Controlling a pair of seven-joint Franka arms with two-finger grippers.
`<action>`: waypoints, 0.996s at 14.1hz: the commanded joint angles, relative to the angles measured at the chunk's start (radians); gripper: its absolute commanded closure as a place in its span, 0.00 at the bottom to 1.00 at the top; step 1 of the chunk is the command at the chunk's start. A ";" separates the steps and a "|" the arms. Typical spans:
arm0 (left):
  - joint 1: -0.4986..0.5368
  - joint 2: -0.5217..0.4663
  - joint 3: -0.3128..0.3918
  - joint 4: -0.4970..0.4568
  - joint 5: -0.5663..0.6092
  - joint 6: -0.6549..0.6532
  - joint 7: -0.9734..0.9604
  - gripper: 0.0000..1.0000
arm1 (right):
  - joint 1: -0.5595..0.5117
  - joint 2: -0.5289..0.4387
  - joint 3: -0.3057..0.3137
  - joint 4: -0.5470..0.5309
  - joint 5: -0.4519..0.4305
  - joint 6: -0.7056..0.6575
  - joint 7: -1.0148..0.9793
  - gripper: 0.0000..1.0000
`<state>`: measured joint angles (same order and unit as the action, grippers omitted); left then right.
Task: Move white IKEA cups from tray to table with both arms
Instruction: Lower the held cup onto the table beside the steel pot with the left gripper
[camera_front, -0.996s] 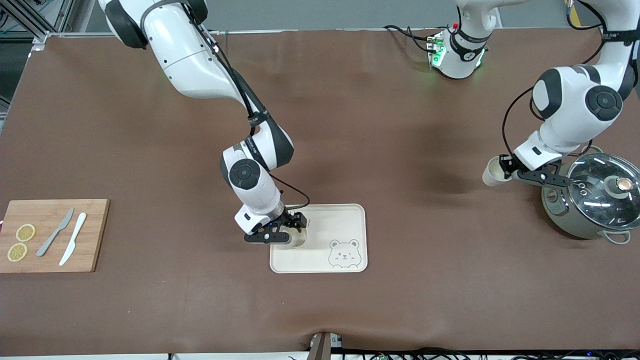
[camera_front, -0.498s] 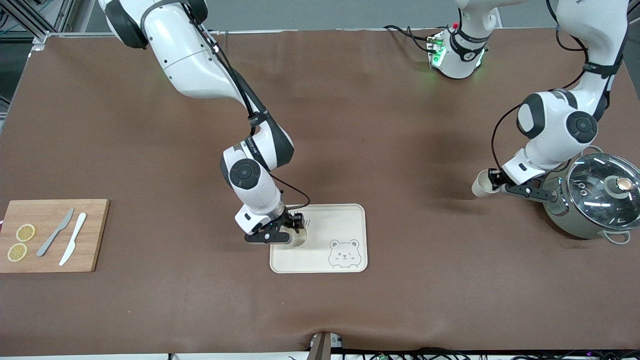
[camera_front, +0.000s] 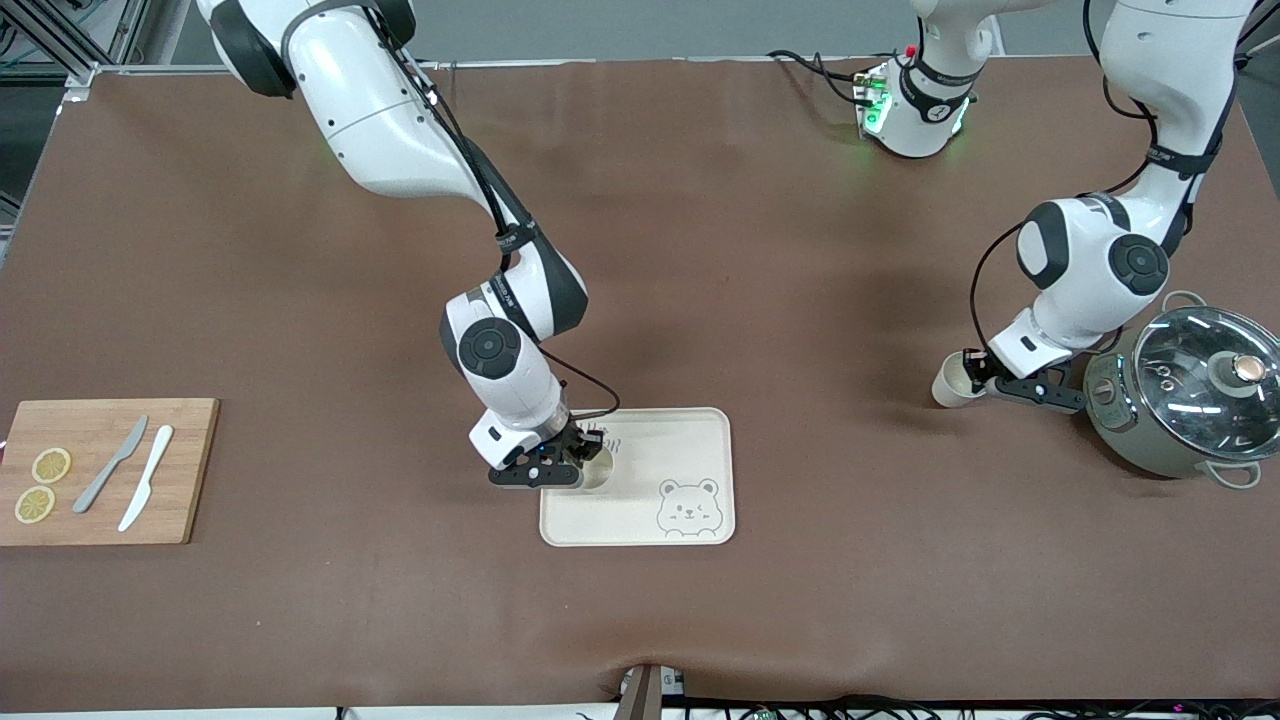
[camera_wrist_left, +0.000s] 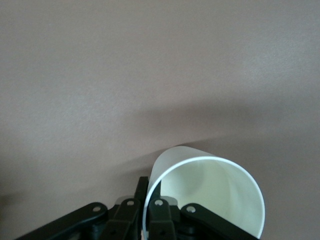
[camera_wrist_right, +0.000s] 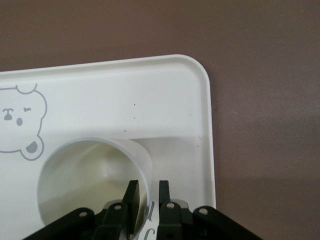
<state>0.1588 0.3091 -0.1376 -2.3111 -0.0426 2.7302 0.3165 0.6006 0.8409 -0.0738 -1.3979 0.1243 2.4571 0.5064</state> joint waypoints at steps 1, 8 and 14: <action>0.001 0.008 -0.022 0.004 -0.028 0.020 0.006 1.00 | 0.008 0.014 -0.009 0.022 -0.006 0.002 0.023 0.92; 0.005 -0.022 -0.023 0.015 -0.028 -0.006 0.018 0.00 | 0.005 0.014 -0.009 0.022 -0.005 -0.001 0.023 1.00; 0.010 -0.097 -0.019 0.158 -0.020 -0.332 0.015 0.00 | 0.008 -0.020 -0.007 0.023 0.005 -0.029 0.020 1.00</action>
<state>0.1612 0.2457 -0.1550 -2.2141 -0.0431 2.5066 0.3146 0.6007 0.8407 -0.0747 -1.3884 0.1247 2.4554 0.5071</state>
